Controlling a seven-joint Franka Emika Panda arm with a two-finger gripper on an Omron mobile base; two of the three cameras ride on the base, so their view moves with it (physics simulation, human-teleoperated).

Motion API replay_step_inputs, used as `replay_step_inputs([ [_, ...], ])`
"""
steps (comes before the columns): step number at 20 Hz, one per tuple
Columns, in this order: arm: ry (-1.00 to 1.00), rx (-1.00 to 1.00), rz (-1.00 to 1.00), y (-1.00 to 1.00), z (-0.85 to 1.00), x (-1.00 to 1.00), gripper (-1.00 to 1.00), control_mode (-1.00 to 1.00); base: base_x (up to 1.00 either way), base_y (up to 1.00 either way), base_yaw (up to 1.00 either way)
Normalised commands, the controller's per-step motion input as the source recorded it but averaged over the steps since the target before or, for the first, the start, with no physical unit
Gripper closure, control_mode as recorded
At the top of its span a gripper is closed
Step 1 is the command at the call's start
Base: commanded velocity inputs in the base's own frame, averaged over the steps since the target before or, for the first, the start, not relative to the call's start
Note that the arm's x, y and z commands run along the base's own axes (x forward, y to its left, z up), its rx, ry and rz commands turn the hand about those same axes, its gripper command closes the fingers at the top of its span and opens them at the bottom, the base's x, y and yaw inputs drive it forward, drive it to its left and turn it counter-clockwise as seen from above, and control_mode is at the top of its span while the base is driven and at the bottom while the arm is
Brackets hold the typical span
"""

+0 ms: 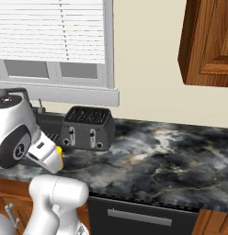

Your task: Pick the cup and bowl from the counter and place them on the counter next to the sink.

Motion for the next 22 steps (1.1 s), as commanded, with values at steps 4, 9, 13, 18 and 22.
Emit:
replay_step_inputs([
  [4,0.0,-0.2,0.15,-0.14,0.0,0.04,-1.0,-1.0,0.0,0.0,0.0],
  [9,-0.07,-0.02,0.24,0.0,0.11,-0.64,-1.0,-1.0,0.0,0.0,0.0],
  [13,-0.06,0.0,0.18,0.0,0.03,-0.59,-1.0,-1.0,0.0,0.0,0.0],
  [18,0.0,0.0,0.0,0.0,0.0,0.0,-1.0,-1.0,0.0,0.0,0.0],
  [22,0.0,0.0,0.0,0.0,0.0,0.0,-1.0,-1.0,0.0,0.0,0.0],
])
